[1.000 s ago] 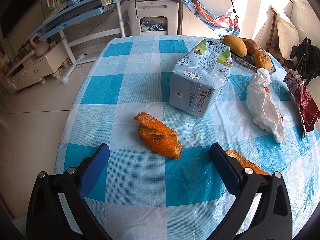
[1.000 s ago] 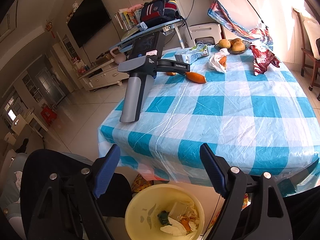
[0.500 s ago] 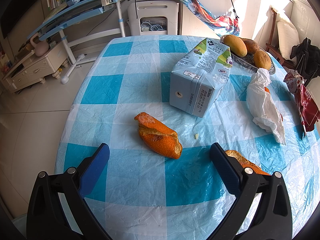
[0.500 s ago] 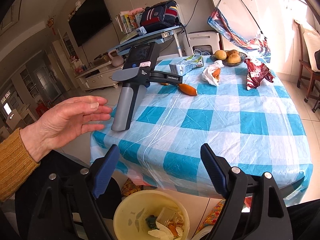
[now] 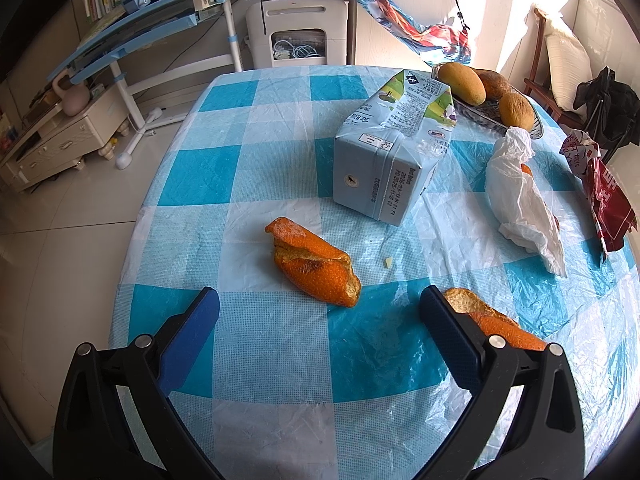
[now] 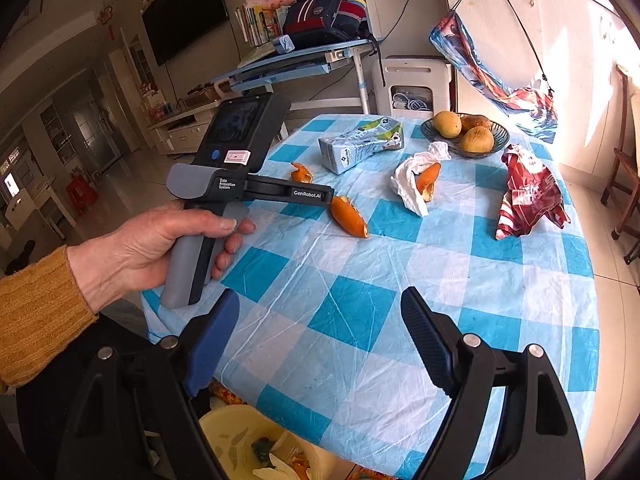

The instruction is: Collect trash

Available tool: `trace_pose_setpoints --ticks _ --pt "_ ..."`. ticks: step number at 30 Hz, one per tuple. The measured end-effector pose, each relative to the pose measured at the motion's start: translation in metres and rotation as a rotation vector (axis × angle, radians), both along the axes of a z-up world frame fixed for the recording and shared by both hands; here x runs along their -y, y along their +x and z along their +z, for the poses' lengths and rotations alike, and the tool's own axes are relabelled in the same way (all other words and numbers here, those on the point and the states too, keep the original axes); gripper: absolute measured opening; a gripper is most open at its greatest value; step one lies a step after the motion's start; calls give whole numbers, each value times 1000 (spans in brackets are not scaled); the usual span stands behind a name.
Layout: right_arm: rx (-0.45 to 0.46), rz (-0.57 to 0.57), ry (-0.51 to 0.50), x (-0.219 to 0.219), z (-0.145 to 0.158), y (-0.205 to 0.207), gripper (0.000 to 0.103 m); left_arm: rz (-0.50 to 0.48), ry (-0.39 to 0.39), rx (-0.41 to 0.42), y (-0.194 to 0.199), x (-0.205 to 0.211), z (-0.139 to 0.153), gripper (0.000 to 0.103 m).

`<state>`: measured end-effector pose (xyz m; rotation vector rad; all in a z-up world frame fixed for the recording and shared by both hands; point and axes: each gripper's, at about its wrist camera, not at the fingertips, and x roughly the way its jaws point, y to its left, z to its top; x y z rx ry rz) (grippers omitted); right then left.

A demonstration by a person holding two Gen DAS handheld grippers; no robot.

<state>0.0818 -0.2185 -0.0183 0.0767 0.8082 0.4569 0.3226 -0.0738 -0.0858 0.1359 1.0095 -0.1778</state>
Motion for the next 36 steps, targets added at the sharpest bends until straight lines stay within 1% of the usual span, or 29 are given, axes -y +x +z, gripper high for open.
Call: trace_pose_setpoints --ticks 1,2,3,5,6,9,11,15,17,19,20,22,24,26,27,28,29,30,32,34,36 --pt "2 9 -13 -2 -1 8 80 -11 9 -4 1 0 1 96" --pt "2 17 -22 -4 -2 18 80 -8 15 15 1 0 6 96" --pt "0 26 -28 -5 -4 26 80 -12 2 46 -2 -3 13 96" --pt "-1 49 -44 -11 -8 43 80 -14 -35 83 -4 -8 28 96" --pt "1 62 -58 -16 -10 51 79 -21 -67 97 -5 -11 35 96" --pt "1 97 -93 -29 -18 73 74 -38 -125 117 -6 -19 49 96" --pt "-3 116 -116 -38 -25 85 69 -54 -133 118 -6 -21 51 96" --pt "-1 131 -163 -49 -37 103 62 -82 -122 107 4 -16 46 96" --pt "-7 135 -173 -51 -42 110 59 -120 -136 101 12 -8 45 96" --pt "-20 143 -178 -51 -45 114 46 -167 -99 92 23 9 42 96" --pt "-29 147 -173 -51 -45 115 43 -193 -74 87 30 18 39 96" --pt "-21 150 -169 -48 -44 114 31 -230 -16 83 42 36 34 96" --pt "-29 153 -161 -43 -44 114 23 -256 25 73 57 53 29 96" --pt "-36 150 -140 -39 -44 115 20 -271 52 60 70 65 24 96" --pt "-39 149 -136 -38 -44 115 18 -277 66 53 75 71 21 92" --pt "-42 150 -132 -37 -44 115 17 -284 82 40 80 77 18 80" --pt "-44 150 -128 -37 -44 114 16 -284 101 25 85 81 15 71" --pt "-46 151 -125 -36 -44 113 16 -284 111 10 88 83 13 57" --pt "-54 155 -109 -35 -42 111 15 -289 80 5 88 83 15 55" --pt "-56 156 -93 -34 -39 107 14 -294 77 36 80 81 24 54" --pt "-52 156 -74 -33 -33 101 14 -287 51 57 69 74 36 54"
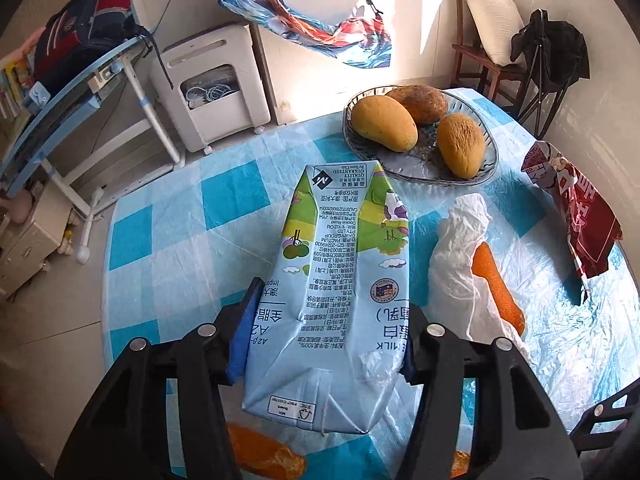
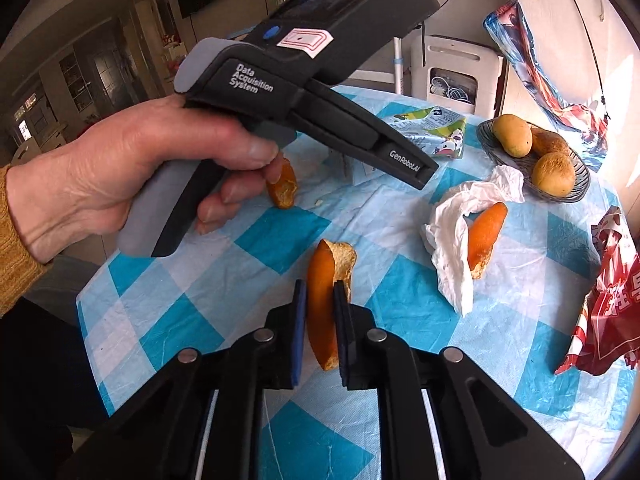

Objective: Collect trash
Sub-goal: 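Grasp the white-and-green milk carton with the left tool while the right tool grasps an orange peel, then drop the orange peel into the yellow basin with the right tool while the left tool drops the carton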

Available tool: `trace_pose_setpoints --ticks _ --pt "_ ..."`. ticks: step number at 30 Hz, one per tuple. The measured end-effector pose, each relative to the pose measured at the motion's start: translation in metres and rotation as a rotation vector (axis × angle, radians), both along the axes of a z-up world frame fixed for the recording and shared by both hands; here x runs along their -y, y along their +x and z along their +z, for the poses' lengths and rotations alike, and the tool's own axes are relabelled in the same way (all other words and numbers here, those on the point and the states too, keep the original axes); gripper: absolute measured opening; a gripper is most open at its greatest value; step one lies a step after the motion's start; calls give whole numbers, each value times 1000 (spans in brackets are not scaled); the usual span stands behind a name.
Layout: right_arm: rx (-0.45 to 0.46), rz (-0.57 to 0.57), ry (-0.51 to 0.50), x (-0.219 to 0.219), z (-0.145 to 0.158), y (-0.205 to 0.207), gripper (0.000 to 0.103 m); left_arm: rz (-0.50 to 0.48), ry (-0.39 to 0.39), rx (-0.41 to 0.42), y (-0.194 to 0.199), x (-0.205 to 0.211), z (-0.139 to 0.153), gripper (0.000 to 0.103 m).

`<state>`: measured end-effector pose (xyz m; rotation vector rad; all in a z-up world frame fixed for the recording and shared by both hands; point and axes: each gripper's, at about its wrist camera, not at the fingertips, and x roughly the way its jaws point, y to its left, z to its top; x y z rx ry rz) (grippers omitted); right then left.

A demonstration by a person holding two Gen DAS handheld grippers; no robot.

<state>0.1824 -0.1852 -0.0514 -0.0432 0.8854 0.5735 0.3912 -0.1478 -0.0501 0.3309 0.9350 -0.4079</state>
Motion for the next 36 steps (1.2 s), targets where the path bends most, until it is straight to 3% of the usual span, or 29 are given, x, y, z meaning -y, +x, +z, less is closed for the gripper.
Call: trace_pose_setpoints --ticks 6,11,15,20,21,22,25,32,33,35,36 --pt "10 -4 80 5 23 -36 14 33 -108 48 -63 -36 43 54" --pt "-12 54 106 -1 32 -95 14 65 -172 64 -144 -72 66 54" --pt "-59 140 84 -14 27 -158 14 90 -184 44 -214 -97 63 54" --pt "-155 220 12 -33 1 -218 15 126 -193 -36 -296 -116 33 54" --pt "-163 222 -5 -33 -3 -225 17 135 -201 -61 -309 -120 26 54" --pt "-155 209 -16 -32 -2 -230 27 144 -203 -84 -322 -122 18 54" --pt "-115 134 29 -13 15 -240 41 155 -206 -147 -354 -127 -2 54" --pt "144 -115 97 45 72 -237 68 73 -181 -232 -404 -113 -22 55" --pt "185 -145 112 50 77 -238 75 64 -182 -224 -409 -113 -21 57" --pt "253 -204 143 59 81 -235 79 74 -191 -158 -417 -116 -13 70" --pt "273 -234 162 62 79 -236 83 90 -200 -108 -417 -118 -3 82"
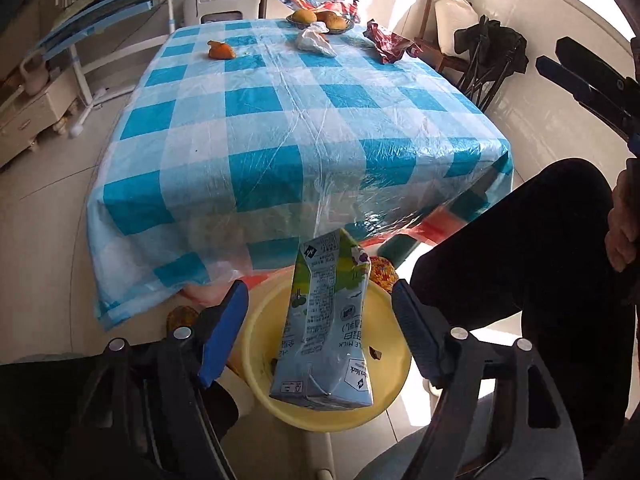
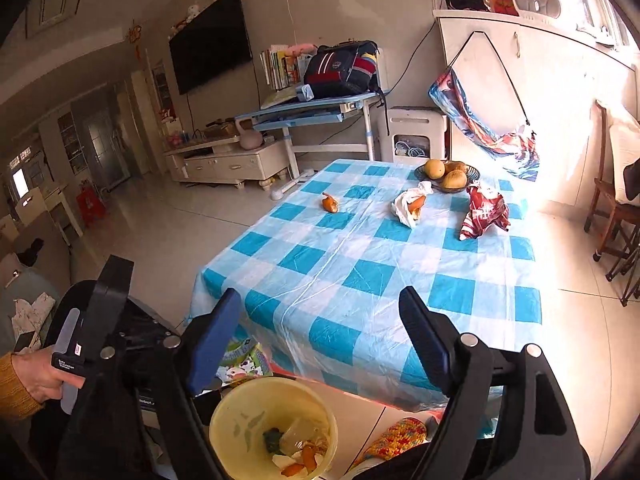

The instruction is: Collect trash

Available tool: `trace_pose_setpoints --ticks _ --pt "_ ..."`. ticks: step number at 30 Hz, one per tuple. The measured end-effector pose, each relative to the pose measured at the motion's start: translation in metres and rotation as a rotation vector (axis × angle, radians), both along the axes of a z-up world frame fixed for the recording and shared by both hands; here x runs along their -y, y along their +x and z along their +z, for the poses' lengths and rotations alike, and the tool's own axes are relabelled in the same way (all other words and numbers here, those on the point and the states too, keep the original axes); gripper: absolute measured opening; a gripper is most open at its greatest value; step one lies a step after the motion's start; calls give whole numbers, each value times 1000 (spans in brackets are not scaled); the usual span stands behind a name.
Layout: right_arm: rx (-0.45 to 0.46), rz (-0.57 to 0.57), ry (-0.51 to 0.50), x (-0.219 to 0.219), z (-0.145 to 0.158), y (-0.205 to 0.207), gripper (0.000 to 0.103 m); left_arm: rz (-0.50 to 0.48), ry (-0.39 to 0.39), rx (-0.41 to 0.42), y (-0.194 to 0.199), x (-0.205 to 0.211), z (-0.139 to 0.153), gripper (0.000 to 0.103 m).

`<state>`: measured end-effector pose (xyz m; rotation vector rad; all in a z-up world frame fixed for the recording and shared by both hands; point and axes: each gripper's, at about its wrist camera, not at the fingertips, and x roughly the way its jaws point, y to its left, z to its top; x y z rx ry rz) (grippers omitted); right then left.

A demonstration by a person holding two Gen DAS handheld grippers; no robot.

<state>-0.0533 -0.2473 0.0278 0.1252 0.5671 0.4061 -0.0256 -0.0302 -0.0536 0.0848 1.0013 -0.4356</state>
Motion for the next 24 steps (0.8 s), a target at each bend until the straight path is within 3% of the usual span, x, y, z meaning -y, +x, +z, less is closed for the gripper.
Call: trace_pose_setpoints --ticks 1,3,6,8,16,24 --pt "14 -36 25 4 -4 1 87 24 -6 47 -1 -2 9 90" --pt "19 -94 47 5 -16 2 88 65 -25 153 3 -5 32 96" --pt "27 -113 12 -4 -18 2 88 138 29 312 9 -7 59 96" --pt "42 -113 -37 -10 -17 -1 90 194 52 374 12 -11 66 96" --pt "65 -109 -184 -31 -26 -6 92 297 67 467 4 -23 74 96" --pt "37 -130 -203 -29 -32 -1 94 341 74 422 10 -29 65 96"
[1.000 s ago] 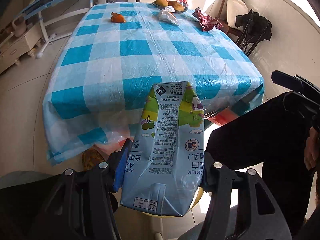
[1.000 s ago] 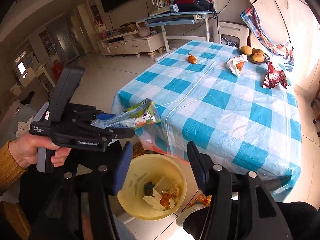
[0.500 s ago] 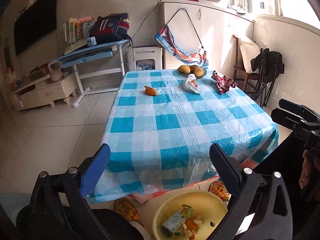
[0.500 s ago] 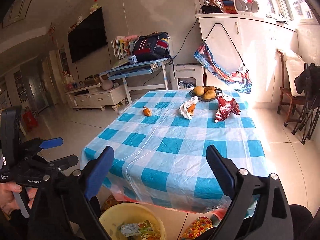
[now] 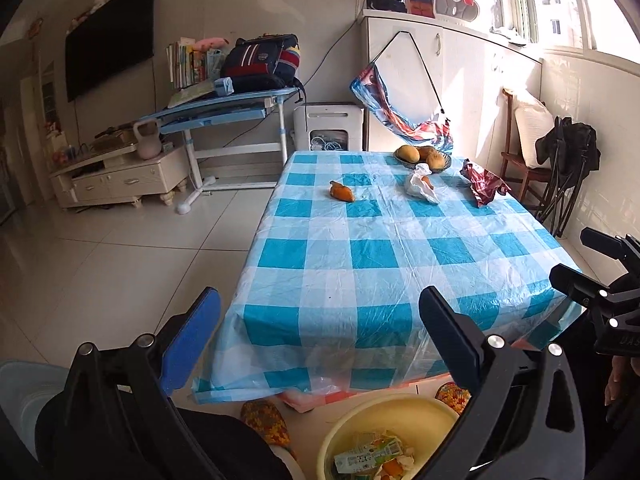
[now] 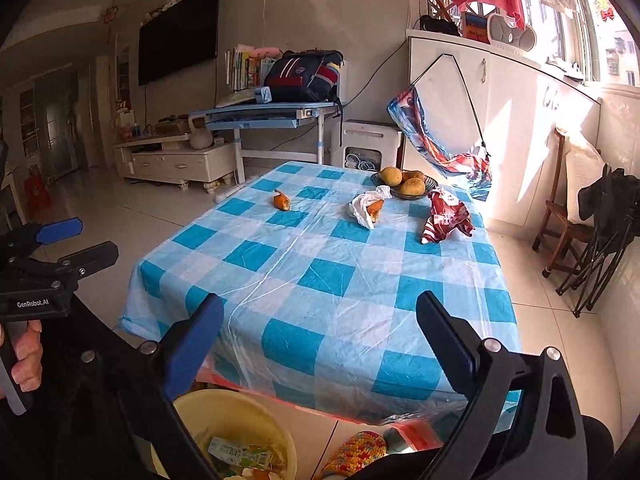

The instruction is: Collect trash

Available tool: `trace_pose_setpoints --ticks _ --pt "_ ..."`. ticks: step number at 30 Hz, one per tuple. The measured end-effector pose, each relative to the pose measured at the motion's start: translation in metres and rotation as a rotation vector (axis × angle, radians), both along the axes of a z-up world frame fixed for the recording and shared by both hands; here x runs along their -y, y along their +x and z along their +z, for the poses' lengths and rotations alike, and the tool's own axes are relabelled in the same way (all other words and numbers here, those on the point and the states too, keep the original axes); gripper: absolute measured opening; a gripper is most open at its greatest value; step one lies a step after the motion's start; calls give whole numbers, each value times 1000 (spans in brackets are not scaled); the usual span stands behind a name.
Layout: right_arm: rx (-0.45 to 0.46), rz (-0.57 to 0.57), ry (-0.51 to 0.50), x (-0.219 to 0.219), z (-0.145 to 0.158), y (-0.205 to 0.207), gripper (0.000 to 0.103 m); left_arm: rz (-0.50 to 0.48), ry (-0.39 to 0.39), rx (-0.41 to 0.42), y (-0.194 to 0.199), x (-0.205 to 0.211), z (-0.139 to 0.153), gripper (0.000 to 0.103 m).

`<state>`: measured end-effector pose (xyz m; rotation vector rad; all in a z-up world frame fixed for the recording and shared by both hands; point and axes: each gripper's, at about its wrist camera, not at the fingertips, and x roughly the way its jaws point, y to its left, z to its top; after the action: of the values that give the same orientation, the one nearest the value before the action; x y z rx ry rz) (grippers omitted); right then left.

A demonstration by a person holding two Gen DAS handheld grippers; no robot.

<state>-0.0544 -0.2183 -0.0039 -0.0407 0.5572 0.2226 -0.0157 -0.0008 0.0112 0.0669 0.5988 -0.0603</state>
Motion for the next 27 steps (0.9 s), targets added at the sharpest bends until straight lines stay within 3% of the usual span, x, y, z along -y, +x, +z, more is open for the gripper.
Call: trace_pose_setpoints --ticks 16,27 --pt "-4 -8 3 3 0 -1 95 69 10 -47 10 -3 -8 96" --pt "-3 -11 3 5 0 -1 95 60 7 -45 11 0 -8 96"
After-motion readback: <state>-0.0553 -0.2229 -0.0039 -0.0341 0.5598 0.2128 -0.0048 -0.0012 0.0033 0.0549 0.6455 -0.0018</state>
